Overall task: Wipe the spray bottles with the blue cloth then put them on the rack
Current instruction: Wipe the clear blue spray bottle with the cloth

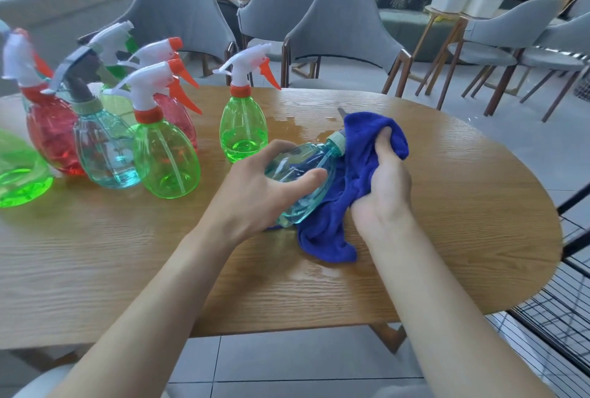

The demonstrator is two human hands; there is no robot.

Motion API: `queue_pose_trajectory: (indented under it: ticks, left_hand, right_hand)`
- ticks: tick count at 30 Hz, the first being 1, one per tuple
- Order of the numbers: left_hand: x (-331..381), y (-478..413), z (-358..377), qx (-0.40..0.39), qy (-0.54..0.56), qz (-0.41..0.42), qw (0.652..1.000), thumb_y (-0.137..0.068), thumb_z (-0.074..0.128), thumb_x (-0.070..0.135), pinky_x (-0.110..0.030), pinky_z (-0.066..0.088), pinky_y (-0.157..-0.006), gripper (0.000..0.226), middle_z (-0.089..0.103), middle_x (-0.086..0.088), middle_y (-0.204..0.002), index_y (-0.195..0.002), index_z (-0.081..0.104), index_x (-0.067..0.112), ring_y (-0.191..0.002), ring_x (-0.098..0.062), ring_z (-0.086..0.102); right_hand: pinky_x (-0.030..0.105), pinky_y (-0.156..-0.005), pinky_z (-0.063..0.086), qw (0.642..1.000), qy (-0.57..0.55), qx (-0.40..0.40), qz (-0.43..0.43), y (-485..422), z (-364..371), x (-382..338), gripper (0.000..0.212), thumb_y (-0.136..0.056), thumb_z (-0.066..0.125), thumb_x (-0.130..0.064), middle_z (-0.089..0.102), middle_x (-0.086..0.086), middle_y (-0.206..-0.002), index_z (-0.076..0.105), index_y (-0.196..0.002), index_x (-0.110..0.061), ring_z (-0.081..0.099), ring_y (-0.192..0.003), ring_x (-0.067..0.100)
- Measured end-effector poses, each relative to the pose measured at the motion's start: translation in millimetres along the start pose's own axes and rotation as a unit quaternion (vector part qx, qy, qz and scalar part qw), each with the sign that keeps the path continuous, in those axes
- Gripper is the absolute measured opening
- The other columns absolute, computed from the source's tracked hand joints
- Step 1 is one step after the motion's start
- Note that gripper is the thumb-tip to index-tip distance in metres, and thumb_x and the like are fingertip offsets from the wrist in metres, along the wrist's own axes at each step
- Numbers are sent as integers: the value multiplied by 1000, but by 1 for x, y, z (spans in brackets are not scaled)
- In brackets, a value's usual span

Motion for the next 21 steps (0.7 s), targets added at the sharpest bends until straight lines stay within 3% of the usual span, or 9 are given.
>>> queue_pose_trajectory:
  ticks: [4, 6, 10, 14, 19, 21]
  left_hand:
    - [1, 2, 4, -9, -10, 4, 1000, -82, 82, 61, -36, 63, -83, 44, 78, 17, -97, -120, 66, 47, -82, -3, 76]
    - [0, 1, 5, -5, -12, 4, 1000, -82, 82, 61, -36, 64, -84, 43, 78, 19, -97, -120, 66, 47, -82, -1, 75]
    - [-1, 0, 4, -1, -8, 5, 1000, -82, 81, 62, -33, 63, -85, 41, 78, 18, -97, -118, 67, 48, -85, 2, 74]
    - [1, 1, 5, 5, -45, 28, 999, -80, 82, 65, -31, 61, -87, 50, 76, 20, -100, -124, 64, 49, -86, 3, 72]
    - [12, 2, 3, 54, -144, 104, 983, -77, 78, 69, -36, 57, -89, 63, 69, 16, -109, -134, 59, 50, -95, -6, 68]
    - [16, 3, 4, 71, -193, 135, 969, -76, 73, 73, -38, 58, -87, 70, 65, 17, -114, -140, 55, 51, -97, -8, 66]
  right_hand:
    - [39, -69, 64, 1000, -15, 13, 11, -2, -4, -3, 53, -101, 61, -59, 81, 9, -103, 74, -115, -10, 80, -86, 26]
    - [43, -77, 65, 1000, 9, 14, -3, -3, -2, -6, 48, -95, 70, -57, 82, 7, -100, 74, -110, -11, 80, -88, 27]
    - [57, -96, 61, 998, 53, -17, -16, -3, 3, -5, 59, -82, 88, -47, 80, 12, -112, 72, -122, -7, 78, -102, 34]
    - [58, -93, 62, 998, 56, -25, -14, 2, 4, -10, 62, -77, 93, -38, 79, 15, -112, 73, -124, -3, 78, -102, 35]
    - [60, -96, 60, 997, 56, -52, 3, 0, 8, -10, 71, -65, 97, -50, 79, 15, -114, 76, -118, -7, 77, -104, 37]
    - [61, -98, 58, 995, 41, -88, 23, -1, 13, -10, 59, -68, 94, -52, 79, 12, -112, 77, -107, -12, 76, -107, 36]
Point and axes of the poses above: each hand's wrist, its own y-axis away from the middle knuckle, its own z-axis out of the palm, x = y × z, the point moved 8 cm from there along -y, towards the middle knuckle
